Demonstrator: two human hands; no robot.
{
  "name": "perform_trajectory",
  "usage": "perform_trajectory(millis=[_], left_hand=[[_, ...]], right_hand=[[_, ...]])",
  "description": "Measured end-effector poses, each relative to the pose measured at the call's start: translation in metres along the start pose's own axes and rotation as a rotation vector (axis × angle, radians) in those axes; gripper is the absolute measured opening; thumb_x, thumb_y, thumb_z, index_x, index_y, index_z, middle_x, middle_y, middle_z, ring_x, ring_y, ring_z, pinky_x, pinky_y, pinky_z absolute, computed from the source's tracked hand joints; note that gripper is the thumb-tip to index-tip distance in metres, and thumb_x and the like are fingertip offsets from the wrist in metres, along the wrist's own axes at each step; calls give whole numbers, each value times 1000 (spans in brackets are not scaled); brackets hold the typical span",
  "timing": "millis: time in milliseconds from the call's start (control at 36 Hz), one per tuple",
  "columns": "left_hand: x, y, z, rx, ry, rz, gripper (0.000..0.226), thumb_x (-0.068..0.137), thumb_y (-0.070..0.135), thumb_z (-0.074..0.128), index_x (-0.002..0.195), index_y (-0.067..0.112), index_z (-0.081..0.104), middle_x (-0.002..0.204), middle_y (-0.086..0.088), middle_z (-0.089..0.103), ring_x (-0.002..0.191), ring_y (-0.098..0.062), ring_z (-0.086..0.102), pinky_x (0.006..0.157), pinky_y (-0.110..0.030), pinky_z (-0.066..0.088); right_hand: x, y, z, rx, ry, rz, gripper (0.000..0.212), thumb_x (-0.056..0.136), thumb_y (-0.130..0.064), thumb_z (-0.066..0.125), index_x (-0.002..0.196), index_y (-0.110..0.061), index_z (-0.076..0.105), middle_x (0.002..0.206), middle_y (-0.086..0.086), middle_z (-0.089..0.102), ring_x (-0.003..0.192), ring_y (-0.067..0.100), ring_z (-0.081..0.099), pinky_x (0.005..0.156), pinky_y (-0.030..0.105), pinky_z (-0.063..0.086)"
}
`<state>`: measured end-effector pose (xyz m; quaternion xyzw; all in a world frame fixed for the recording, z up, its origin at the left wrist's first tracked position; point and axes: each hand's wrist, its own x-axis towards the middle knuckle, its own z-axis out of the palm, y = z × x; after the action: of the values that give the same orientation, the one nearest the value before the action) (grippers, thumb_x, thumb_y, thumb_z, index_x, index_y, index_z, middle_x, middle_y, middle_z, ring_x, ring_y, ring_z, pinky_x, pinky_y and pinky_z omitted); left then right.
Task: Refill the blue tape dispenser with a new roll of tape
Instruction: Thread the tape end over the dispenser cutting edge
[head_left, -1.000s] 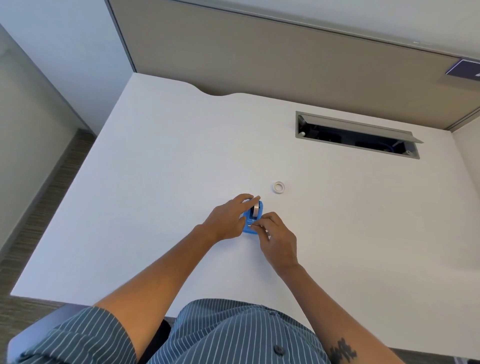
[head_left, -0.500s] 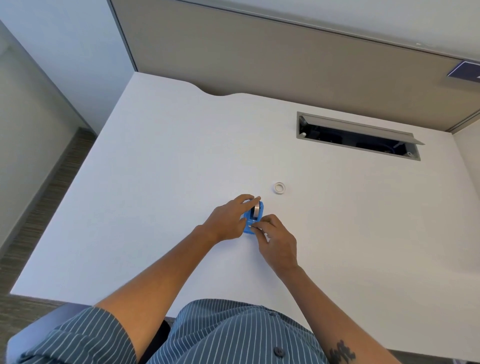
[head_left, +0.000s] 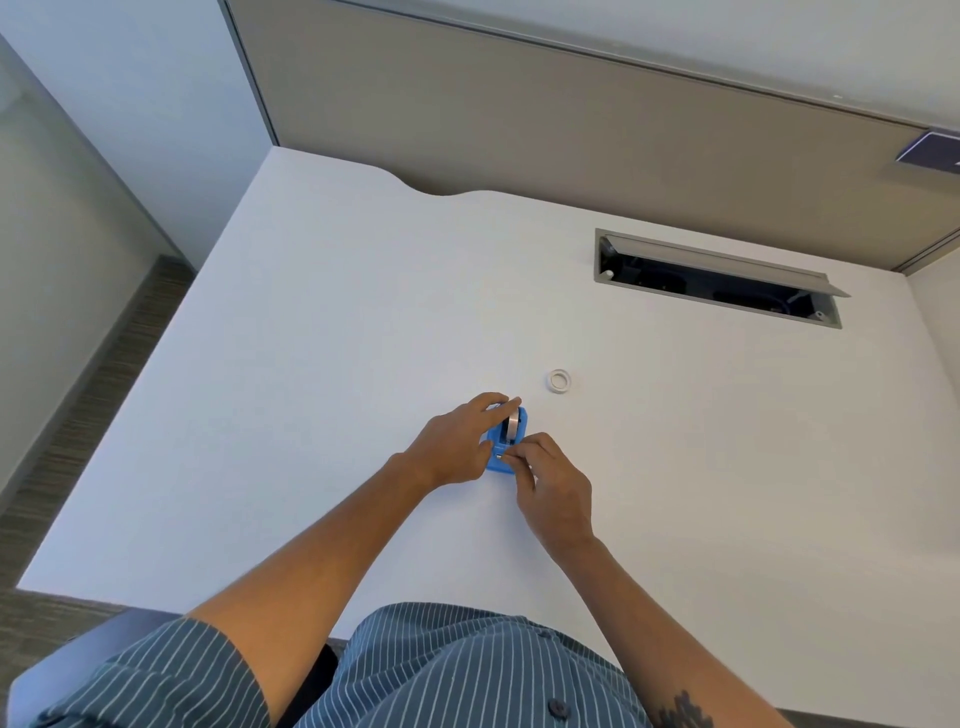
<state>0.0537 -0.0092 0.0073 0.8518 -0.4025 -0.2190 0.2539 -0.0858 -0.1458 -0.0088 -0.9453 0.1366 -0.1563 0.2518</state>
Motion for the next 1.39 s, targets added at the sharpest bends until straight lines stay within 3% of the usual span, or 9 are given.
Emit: perform_trajectory(millis=[333,639,1000,1389], left_hand=[[-1,0,0,5,-27,-5,73,95,17,59,160,34,29,163,10,32,130,-21,56,95,-39,58],[-2,2,-2,9,-39,12,74,96,16,60,161,33,29,164,9,32,130,-22,56,96,-36,57],[-5,-1,-5,-4,-62,22,80,93,17,60,161,38,24,165,14,29,134,-21,53,97,-38,56],[-4,-2,-4,9,-64,13,79,93,18,62,160,35,26,165,13,29,136,-20,51,99,-38,56]], right_hand=[[-8,2,0,-76,20,-60,12,99,-24,68,100,-16,78,99,-8,72,75,10,67,65,10,39],[-8,-2,-3,-145,72,-183,9,89,-15,82,98,-13,80,96,-3,75,67,16,68,55,22,50],[-7,-2,-5,-220,86,-302,8,85,-12,85,91,-12,80,83,0,74,55,21,61,46,29,46],[-3,-1,-6,-274,27,-377,7,85,-12,85,85,-12,78,74,2,70,54,21,59,47,30,42]])
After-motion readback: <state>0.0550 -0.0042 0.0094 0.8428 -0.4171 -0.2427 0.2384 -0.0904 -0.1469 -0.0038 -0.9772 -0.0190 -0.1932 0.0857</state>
